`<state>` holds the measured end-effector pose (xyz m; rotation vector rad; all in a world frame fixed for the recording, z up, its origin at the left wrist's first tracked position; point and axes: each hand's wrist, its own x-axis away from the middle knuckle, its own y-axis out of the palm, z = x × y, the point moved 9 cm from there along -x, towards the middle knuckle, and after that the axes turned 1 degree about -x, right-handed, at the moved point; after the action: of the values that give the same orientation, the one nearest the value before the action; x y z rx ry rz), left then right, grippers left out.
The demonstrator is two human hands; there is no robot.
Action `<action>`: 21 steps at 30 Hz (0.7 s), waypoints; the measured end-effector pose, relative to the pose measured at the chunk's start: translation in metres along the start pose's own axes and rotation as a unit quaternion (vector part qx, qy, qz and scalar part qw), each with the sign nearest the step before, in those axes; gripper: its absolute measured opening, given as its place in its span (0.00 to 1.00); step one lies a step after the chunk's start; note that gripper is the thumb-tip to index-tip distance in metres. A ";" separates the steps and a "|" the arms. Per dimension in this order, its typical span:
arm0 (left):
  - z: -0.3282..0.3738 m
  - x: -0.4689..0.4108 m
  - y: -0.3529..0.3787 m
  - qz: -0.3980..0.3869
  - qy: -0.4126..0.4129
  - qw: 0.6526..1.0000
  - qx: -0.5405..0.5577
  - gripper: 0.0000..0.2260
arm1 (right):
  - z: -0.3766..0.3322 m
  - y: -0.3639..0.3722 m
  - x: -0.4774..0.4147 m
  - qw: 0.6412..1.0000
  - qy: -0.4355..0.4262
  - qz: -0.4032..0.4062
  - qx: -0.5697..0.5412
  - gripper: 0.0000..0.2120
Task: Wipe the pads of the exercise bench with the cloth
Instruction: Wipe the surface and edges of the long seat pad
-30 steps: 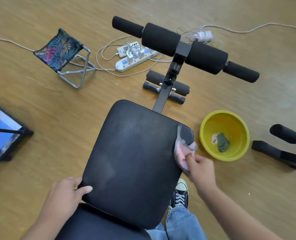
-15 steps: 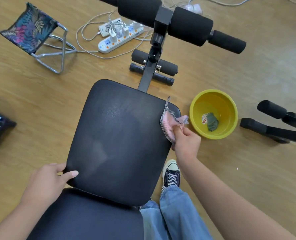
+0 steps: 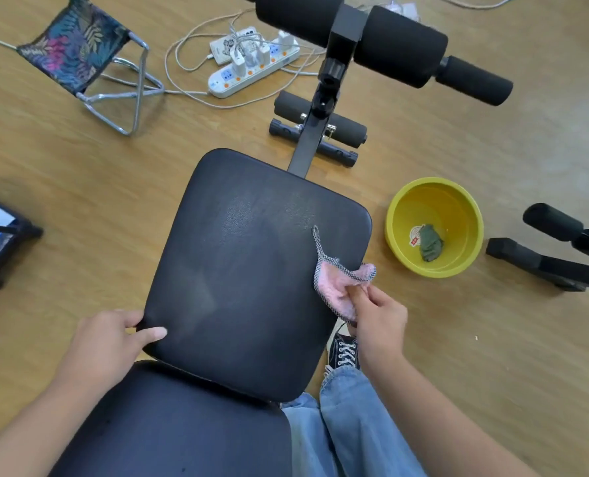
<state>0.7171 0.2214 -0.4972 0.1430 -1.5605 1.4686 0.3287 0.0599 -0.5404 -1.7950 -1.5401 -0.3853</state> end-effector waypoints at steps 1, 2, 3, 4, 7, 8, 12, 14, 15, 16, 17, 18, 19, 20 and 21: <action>0.001 0.001 0.000 0.000 0.002 1.000 0.005 0.04 | -0.003 0.003 0.001 1.000 0.008 0.001 -0.012 0.15; 0.004 0.003 -0.001 0.003 0.005 1.000 0.006 0.06 | 0.006 0.006 0.011 0.999 0.033 -0.005 -0.014 0.14; 0.004 0.002 -0.001 0.008 0.006 1.000 0.004 0.06 | 0.021 0.009 0.027 0.998 0.057 -0.013 -0.011 0.14; 0.004 0.003 -0.003 0.011 0.002 1.000 0.003 0.04 | 0.041 0.011 0.048 0.997 0.076 -0.023 -0.007 0.14; 0.001 0.003 -0.002 0.005 -0.020 1.000 0.015 0.05 | 0.090 0.015 0.105 0.993 0.086 -0.039 0.068 0.16; 0.002 0.004 -0.002 0.008 -0.019 1.000 0.017 0.06 | 0.101 0.014 0.113 0.991 0.090 -0.031 0.093 0.16; 0.003 0.006 -0.002 0.017 -0.034 0.998 0.042 0.13 | 0.113 0.012 0.103 0.985 0.110 -0.042 0.125 0.16; 0.001 0.006 -0.001 0.014 -0.037 0.998 0.048 0.13 | 0.103 0.010 0.092 0.986 0.087 -0.047 0.131 0.19; 0.000 0.005 0.000 0.014 -0.034 0.998 0.055 0.13 | 0.096 0.008 0.086 0.989 0.073 -0.047 0.117 0.20; 0.001 0.006 -0.001 0.016 -0.035 0.998 0.056 0.13 | 0.087 0.007 0.078 0.992 0.061 -0.048 0.096 0.20; 0.001 0.007 -0.001 0.019 -0.035 0.998 0.057 0.13 | 0.075 0.007 0.067 0.995 0.049 -0.046 0.078 0.20; 0.001 0.008 -0.002 0.019 -0.037 0.998 0.056 0.13 | 0.062 0.006 0.052 0.997 0.035 -0.034 0.065 0.20; 0.001 0.007 -0.001 0.020 -0.035 0.998 0.057 0.12 | 0.050 0.005 0.033 0.998 0.022 -0.016 0.059 0.21; 0.001 0.008 -0.001 0.019 -0.035 0.997 0.059 0.12 | 0.037 0.006 0.014 0.998 0.009 -0.001 0.055 0.21; 0.001 0.007 -0.001 0.021 -0.033 0.997 0.063 0.12 | 0.022 0.008 -0.004 0.998 -0.004 0.007 0.061 0.21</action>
<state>0.7132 0.2237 -0.4918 0.2351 -1.5317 1.6098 0.3300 0.0716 -0.5609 -1.7137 -1.5241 -0.2714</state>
